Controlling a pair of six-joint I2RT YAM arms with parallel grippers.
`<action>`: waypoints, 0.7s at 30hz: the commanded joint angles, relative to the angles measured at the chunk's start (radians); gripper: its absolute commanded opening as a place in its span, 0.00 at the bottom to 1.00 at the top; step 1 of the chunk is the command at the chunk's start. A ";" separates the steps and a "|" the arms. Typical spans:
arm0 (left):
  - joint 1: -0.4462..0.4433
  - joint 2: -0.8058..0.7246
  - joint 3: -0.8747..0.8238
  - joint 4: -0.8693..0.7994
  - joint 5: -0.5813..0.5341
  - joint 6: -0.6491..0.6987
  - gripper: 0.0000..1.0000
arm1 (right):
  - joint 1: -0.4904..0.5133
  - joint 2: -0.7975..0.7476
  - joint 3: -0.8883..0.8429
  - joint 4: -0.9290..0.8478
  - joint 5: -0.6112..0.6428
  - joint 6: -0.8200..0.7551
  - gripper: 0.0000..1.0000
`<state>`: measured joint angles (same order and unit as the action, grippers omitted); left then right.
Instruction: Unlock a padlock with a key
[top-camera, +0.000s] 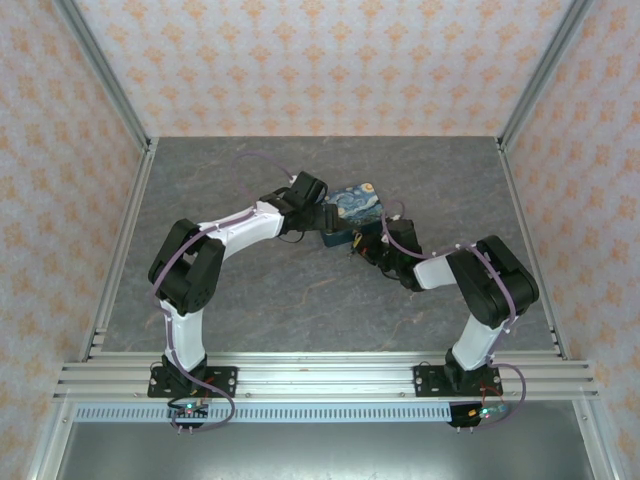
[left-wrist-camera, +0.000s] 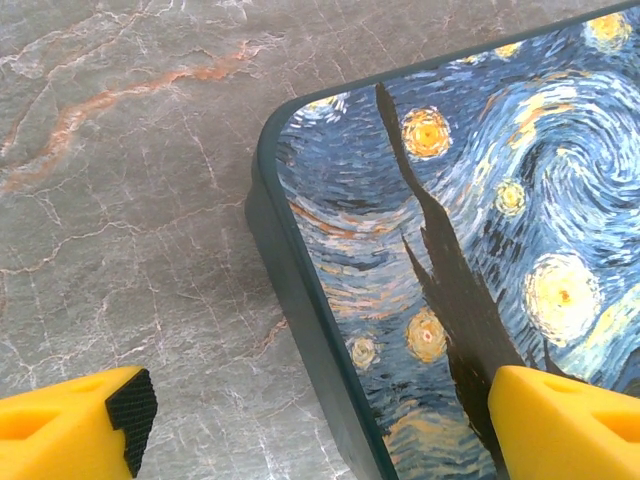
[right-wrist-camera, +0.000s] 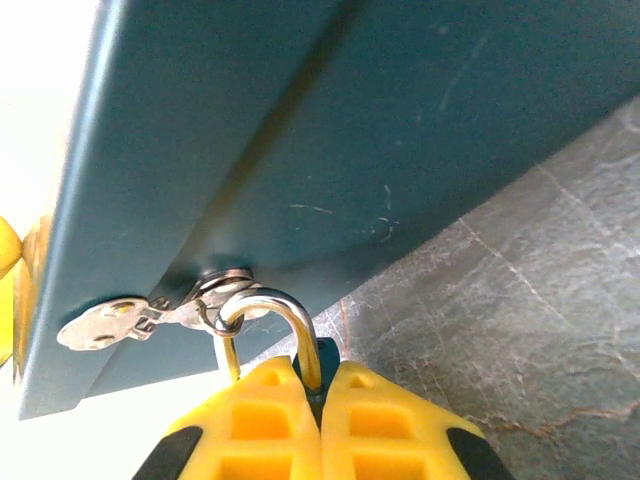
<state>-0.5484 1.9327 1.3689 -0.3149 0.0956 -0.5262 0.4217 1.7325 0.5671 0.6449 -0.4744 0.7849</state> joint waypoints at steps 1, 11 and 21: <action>-0.005 0.057 -0.069 -0.165 -0.057 0.015 0.86 | -0.024 0.004 -0.021 0.022 0.082 0.077 0.00; -0.005 0.070 -0.077 -0.168 -0.050 0.022 0.82 | -0.044 0.006 -0.002 0.025 0.109 0.100 0.00; -0.005 0.091 -0.073 -0.177 -0.046 0.028 0.78 | -0.081 0.026 0.054 -0.022 0.092 0.069 0.00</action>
<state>-0.5568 1.9373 1.3575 -0.2714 0.1005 -0.5259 0.3759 1.7390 0.5930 0.6556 -0.4419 0.8635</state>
